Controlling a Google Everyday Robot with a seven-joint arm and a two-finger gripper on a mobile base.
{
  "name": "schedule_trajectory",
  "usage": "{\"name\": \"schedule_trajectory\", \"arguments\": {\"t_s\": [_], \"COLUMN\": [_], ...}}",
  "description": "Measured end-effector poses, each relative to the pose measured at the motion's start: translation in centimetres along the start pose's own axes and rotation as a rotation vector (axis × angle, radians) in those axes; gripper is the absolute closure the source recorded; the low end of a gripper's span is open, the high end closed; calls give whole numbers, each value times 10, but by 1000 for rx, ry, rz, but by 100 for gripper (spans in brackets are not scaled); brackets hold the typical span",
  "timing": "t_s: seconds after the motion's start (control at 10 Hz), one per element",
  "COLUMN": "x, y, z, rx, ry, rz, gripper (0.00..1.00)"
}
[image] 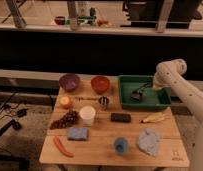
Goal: Wipe tray with brush
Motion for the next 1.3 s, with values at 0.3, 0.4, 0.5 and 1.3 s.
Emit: {"name": "schedule_trajectory", "arguments": {"t_s": [0.3, 0.4, 0.5, 1.3], "x": [18, 19, 22, 53], "y": [1, -5, -10, 13], "z": [-22, -31, -41, -84], "rx": [20, 31, 41, 27], "ry": [-36, -67, -101, -208], "rz": [70, 105, 146, 274], "gripper": [100, 100, 100, 100]}}
